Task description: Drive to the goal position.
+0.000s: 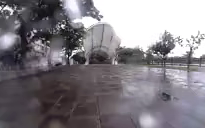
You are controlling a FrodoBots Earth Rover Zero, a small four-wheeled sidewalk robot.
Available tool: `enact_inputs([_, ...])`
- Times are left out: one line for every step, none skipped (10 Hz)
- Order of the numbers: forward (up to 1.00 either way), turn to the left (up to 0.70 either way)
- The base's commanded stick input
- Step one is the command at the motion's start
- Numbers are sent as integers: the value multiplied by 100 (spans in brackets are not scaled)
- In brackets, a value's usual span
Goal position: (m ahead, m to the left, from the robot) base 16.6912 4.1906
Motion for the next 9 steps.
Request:
enact_inputs([100, 0])
enact_inputs([100, 0])
enact_inputs([100, 0])
enact_inputs([100, 0])
enact_inputs([100, 0])
enact_inputs([100, 0])
enact_inputs([100, 0])
enact_inputs([100, 0])
enact_inputs([100, 0])
